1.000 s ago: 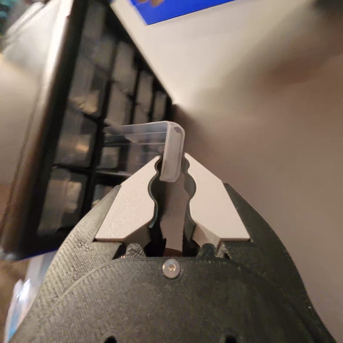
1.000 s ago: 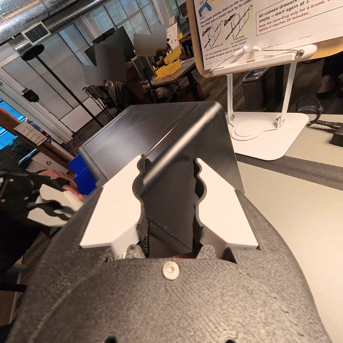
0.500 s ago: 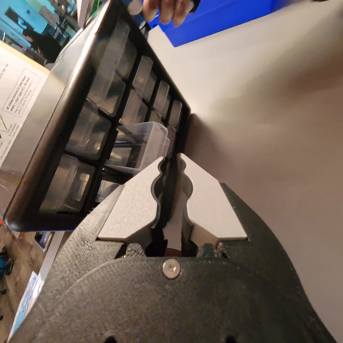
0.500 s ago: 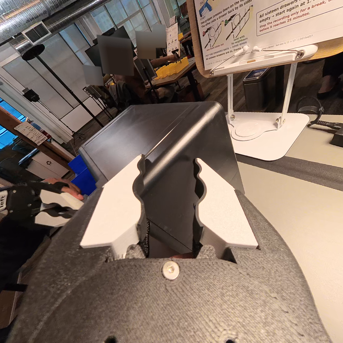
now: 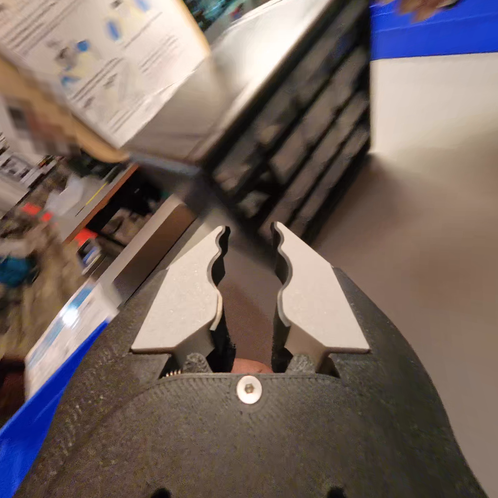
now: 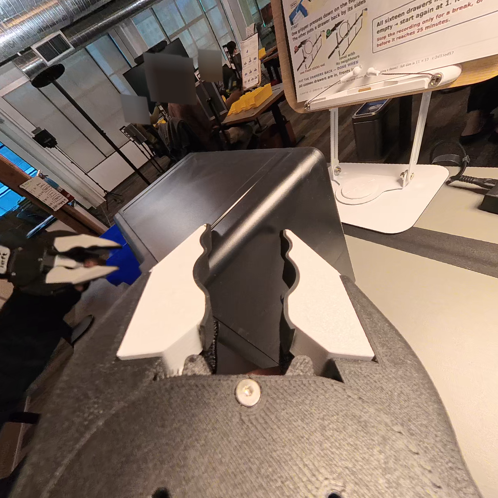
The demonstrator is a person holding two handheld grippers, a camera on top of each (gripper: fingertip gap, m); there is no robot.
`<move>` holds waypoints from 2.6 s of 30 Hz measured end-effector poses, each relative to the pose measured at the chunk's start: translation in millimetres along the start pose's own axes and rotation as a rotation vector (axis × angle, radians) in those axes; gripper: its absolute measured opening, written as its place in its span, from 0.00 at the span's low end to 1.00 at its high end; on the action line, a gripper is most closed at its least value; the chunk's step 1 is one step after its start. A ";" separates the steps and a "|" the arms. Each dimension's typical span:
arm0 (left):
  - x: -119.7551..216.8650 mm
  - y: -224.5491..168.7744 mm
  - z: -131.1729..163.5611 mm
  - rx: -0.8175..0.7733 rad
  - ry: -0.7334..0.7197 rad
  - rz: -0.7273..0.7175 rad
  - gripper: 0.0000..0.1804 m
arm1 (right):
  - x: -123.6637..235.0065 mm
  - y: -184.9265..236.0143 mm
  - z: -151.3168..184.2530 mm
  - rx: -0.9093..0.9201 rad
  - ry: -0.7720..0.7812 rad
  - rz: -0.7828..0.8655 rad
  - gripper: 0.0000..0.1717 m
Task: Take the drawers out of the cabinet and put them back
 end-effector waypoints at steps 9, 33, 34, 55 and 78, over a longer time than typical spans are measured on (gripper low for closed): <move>60.8 186.5 197.2 0.623 0.617 -0.507 0.29 | 0.2 -0.1 -0.3 0.003 -0.003 0.002 0.31; 30.2 234.6 260.6 0.776 0.625 -0.561 0.00 | -0.7 -1.2 -0.1 0.003 -0.008 -0.013 0.32; 35.9 239.0 244.3 0.747 0.573 -0.569 0.00 | -0.8 -1.1 0.0 0.002 -0.008 -0.013 0.32; -11.9 -89.6 97.3 0.762 0.481 0.179 0.01 | -1.1 -0.7 0.7 0.005 -0.008 -0.015 0.32; 54.4 -142.7 115.6 -0.393 0.184 0.566 0.10 | -1.2 -0.5 0.9 0.008 -0.007 -0.015 0.32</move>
Point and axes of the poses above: each gripper's, where its closed fingertips meet, x back along the fingers, z out of its underside, y = z × x across the jaws, the point moved 2 cm from there along x, back along the fingers, and after that the axes turned 12 degrees about -z, right-handed, at the moved point
